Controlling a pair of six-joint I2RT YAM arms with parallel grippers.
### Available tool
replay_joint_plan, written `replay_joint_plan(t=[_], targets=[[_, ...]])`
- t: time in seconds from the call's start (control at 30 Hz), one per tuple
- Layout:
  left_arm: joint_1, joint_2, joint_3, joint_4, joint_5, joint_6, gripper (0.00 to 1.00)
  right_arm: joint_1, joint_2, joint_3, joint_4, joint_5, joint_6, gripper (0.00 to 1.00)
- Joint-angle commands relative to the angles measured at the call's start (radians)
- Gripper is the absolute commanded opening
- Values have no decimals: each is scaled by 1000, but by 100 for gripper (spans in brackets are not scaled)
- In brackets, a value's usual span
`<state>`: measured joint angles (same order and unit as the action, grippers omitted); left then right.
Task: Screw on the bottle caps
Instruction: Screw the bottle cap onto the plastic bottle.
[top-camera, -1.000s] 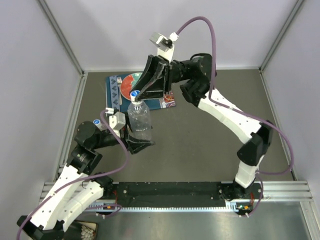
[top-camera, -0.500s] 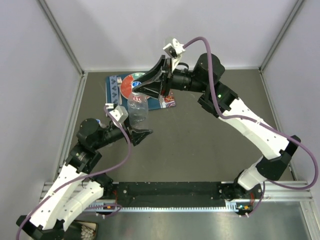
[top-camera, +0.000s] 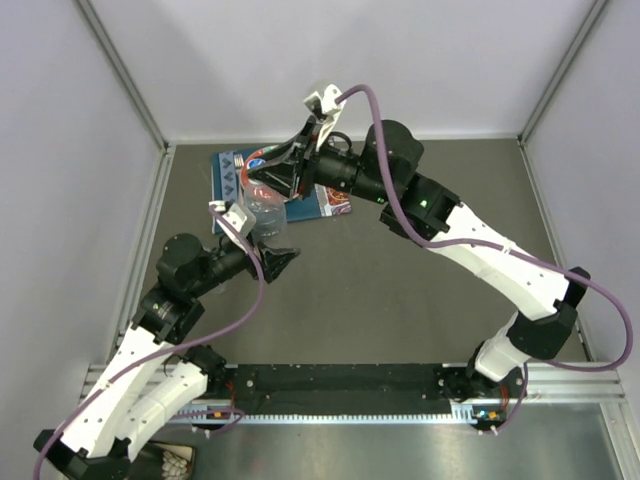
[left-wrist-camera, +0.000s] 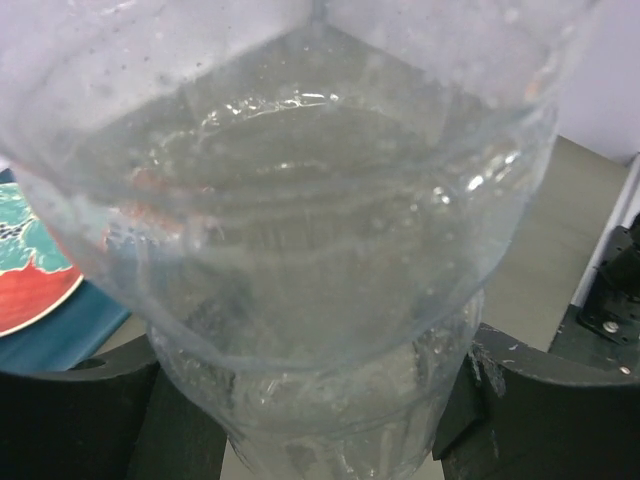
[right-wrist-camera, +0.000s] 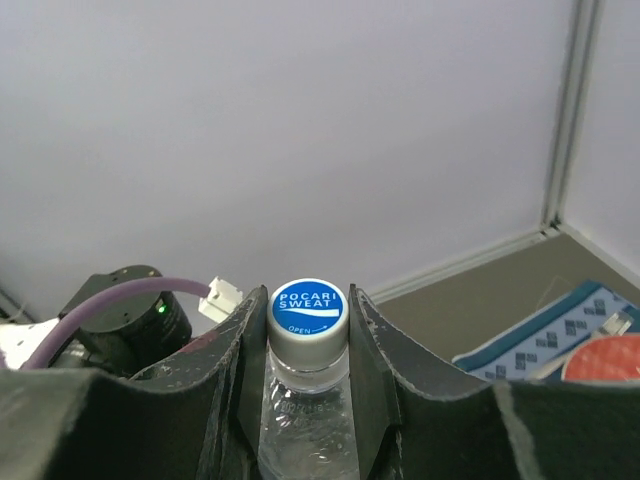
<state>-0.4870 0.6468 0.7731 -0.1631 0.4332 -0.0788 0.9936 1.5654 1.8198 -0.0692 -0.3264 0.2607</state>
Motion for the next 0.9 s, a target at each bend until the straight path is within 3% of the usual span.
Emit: replay_joint_plan(t=[0.0, 0.17, 0.2, 0.33, 0.4, 0.6, 0.87], targets=[[21, -9, 100, 212, -149, -7, 0, 102, 64, 51, -395, 150, -20, 0], [22, -12, 95, 194, -198, 8, 0, 115, 78, 92, -474, 246, -6, 5], [22, -12, 94, 191, -211, 17, 0, 117, 76, 93, -480, 257, -6, 13], [25, -16, 88, 183, -203, 17, 0, 119, 62, 99, -495, 286, -27, 24], [27, -19, 81, 186, -197, 13, 0, 119, 56, 107, -497, 294, -40, 37], [31, -22, 74, 200, -180, 1, 0, 117, 39, 150, -501, 313, -89, 58], [37, -35, 58, 204, -102, -4, 0, 103, -17, 167, -511, 282, -166, 68]])
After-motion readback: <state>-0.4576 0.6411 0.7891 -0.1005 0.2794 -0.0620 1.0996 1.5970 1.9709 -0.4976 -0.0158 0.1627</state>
